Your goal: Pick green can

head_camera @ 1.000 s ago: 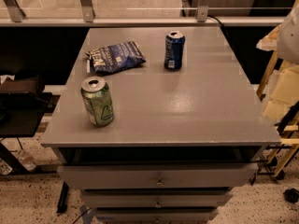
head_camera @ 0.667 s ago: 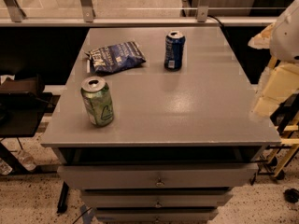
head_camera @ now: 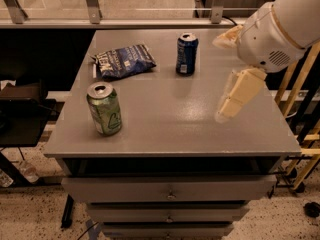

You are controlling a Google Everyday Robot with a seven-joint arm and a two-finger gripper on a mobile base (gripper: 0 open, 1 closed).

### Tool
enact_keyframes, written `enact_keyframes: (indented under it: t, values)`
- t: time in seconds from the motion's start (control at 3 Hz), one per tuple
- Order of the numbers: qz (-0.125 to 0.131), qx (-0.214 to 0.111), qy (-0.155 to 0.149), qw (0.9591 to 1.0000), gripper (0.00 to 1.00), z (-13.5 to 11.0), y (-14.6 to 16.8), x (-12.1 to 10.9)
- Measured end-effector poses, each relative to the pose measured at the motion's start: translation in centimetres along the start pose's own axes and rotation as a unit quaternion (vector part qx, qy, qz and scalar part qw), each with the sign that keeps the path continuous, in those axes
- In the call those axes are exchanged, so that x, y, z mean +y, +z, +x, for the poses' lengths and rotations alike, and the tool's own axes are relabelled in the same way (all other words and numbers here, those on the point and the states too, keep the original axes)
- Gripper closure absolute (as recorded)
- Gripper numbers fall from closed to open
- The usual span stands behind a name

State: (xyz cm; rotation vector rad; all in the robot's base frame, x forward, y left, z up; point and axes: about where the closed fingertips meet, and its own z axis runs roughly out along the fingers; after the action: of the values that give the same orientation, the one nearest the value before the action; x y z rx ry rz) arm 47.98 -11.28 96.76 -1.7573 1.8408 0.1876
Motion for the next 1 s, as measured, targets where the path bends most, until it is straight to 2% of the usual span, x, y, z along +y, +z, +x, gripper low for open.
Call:
enact_keyframes:
  t: [0.33, 1.0]
  values:
    - [-0.026, -0.067, -0.038, 0.9967, 0.0, -4.42, 2.43, 0.22]
    - [-0.028, -0.069, -0.039, 0.9965, 0.0, -4.69, 2.39, 0.39]
